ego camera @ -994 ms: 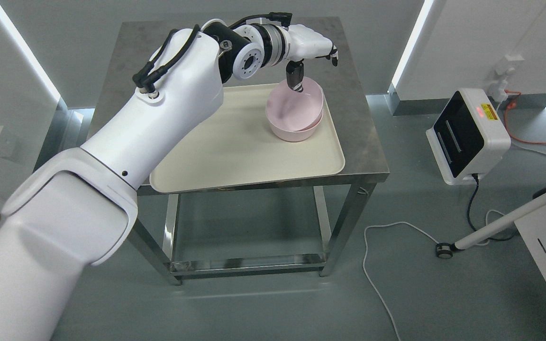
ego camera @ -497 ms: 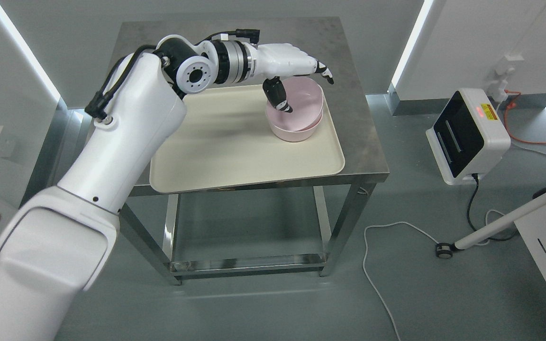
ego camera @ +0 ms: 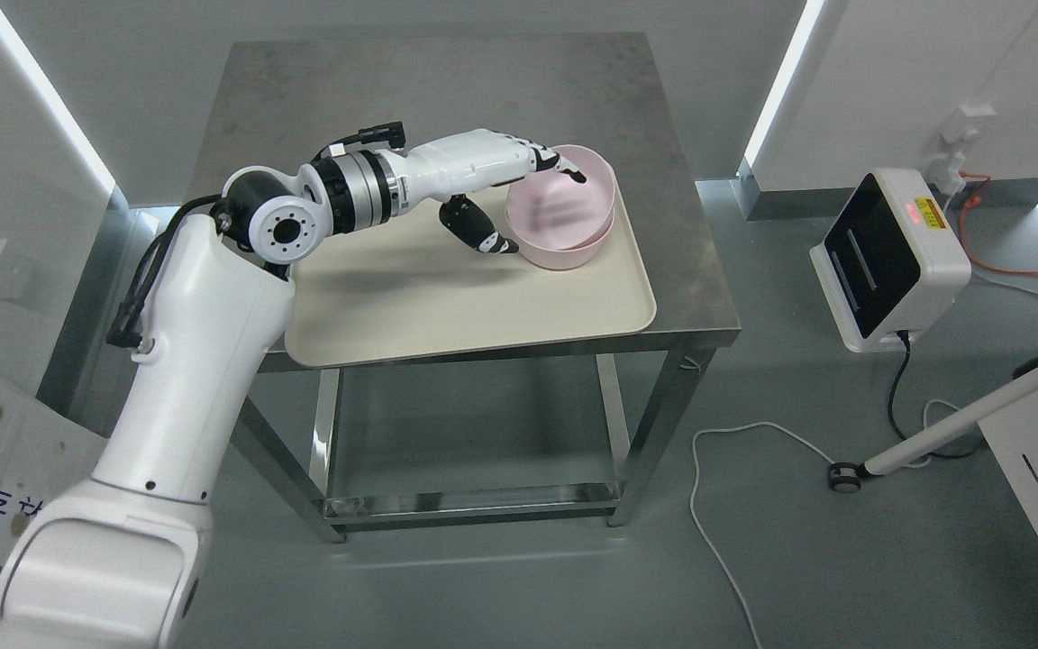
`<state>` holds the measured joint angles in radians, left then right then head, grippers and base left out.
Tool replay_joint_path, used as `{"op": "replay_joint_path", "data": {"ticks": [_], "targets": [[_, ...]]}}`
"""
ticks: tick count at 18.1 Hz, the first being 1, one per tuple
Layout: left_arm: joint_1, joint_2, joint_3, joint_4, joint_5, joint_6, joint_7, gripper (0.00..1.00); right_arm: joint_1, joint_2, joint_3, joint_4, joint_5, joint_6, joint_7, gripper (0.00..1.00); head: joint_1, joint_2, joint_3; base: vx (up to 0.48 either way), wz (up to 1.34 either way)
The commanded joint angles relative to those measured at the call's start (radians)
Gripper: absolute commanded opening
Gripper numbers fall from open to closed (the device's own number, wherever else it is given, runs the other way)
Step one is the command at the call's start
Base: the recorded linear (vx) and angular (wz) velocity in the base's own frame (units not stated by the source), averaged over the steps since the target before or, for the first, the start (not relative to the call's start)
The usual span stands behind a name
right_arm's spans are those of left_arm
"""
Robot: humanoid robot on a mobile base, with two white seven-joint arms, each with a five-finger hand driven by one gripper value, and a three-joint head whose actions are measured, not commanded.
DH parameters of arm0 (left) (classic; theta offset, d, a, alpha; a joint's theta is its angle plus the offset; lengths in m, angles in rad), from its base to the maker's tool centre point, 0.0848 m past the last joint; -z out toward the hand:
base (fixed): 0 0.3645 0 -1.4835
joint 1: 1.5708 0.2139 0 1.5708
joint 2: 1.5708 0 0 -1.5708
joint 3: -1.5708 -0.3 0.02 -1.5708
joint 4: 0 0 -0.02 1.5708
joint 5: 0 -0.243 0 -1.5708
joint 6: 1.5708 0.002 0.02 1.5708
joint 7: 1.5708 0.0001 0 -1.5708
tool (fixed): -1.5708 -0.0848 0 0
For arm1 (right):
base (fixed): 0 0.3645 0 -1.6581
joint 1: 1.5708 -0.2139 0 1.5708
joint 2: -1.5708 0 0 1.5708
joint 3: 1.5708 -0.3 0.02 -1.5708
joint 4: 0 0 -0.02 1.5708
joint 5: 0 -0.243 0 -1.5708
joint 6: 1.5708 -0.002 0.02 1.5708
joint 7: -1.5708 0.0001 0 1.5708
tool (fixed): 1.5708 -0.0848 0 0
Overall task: Stack pink IKEA bowls on left shelf middle
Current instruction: 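Lower the pink bowl into the other bowl and release it, then reach the left hand to the stacked bowls and grip the rim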
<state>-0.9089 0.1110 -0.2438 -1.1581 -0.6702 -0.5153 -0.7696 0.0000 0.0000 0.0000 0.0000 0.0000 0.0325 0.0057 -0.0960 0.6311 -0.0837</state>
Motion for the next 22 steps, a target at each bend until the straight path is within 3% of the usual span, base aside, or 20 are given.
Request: {"op": "replay_joint_path", "data": {"ticks": [1, 3, 6, 10, 18, 22], "targets": [[0.133, 0.019, 0.059, -0.238, -0.038, -0.002, -0.022, 0.79, 0.029, -0.017, -0.011, -0.034, 0.0, 0.003, 0.0, 1.0, 0.0, 0.0, 0.0, 0.0, 0.0], [0.125, 0.004, 0.025, -0.235, -0.115, 0.009, -0.028, 0.79, 0.029, -0.017, -0.011, -0.034, 0.0, 0.003, 0.0, 1.0, 0.0, 0.0, 0.0, 0.0, 0.0], [0.113, -0.094, 0.015, -0.235, -0.204, 0.13, -0.037, 0.79, 0.029, -0.017, -0.011, -0.034, 0.0, 0.003, 0.0, 1.0, 0.0, 0.0, 0.0, 0.0, 0.0], [0.091, -0.094, -0.076, -0.23, -0.258, 0.24, -0.037, 0.79, 0.029, -0.017, -0.012, -0.034, 0.0, 0.003, 0.0, 1.0, 0.0, 0.0, 0.0, 0.0, 0.0], [0.01, -0.094, -0.221, -0.23, -0.252, 0.365, -0.036, 0.77, 0.029, -0.017, -0.012, -0.034, 0.0, 0.003, 0.0, 1.0, 0.0, 0.0, 0.0, 0.0, 0.0], [0.009, -0.094, -0.258, -0.171, -0.261, 0.379, -0.037, 0.68, 0.029, -0.017, -0.011, -0.034, 0.0, 0.003, 0.0, 1.0, 0.0, 0.0, 0.0, 0.0, 0.0]]}}
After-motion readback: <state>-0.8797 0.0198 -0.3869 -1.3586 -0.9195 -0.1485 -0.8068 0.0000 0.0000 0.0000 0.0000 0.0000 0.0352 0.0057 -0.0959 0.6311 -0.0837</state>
